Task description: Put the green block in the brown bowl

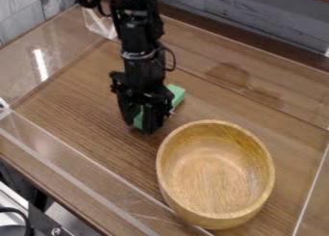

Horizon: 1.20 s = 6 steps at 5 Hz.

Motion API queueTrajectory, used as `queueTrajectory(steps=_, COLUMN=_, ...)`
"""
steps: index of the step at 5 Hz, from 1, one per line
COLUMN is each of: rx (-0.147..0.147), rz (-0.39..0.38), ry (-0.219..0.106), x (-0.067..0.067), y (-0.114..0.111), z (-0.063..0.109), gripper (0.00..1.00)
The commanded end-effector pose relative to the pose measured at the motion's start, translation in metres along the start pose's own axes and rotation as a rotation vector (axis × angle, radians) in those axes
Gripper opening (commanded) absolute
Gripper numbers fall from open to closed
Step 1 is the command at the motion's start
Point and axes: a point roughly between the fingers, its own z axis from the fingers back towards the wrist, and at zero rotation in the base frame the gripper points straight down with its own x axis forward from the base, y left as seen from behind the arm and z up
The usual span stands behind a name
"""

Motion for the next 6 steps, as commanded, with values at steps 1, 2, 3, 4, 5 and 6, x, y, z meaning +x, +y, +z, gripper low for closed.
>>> queueTrajectory(steps=1, rx=0.003, rz=0.006, ry=-0.03, x=-0.002, y=-0.006, z=0.019, gripper=0.0)
queueTrajectory(steps=2, rx=-0.008, rz=0.016, ry=-0.018, x=-0.006, y=-0.011, z=0.027, gripper=0.0)
queueTrajectory(steps=3, rx=-0.021, rz=0.028, ry=-0.008, x=-0.012, y=-0.016, z=0.036, gripper=0.0)
queueTrajectory(steps=4, rx=-0.034, rz=0.05, ry=-0.004, x=-0.016, y=-0.024, z=0.048, gripper=0.0)
queueTrajectory(steps=5, rx=-0.044, rz=0.069, ry=-0.006, x=-0.023, y=-0.036, z=0.061, gripper=0.0)
queueTrajectory(steps=6, rx=-0.049, rz=0.066, ry=-0.007, x=-0.032, y=-0.057, z=0.074, gripper=0.0)
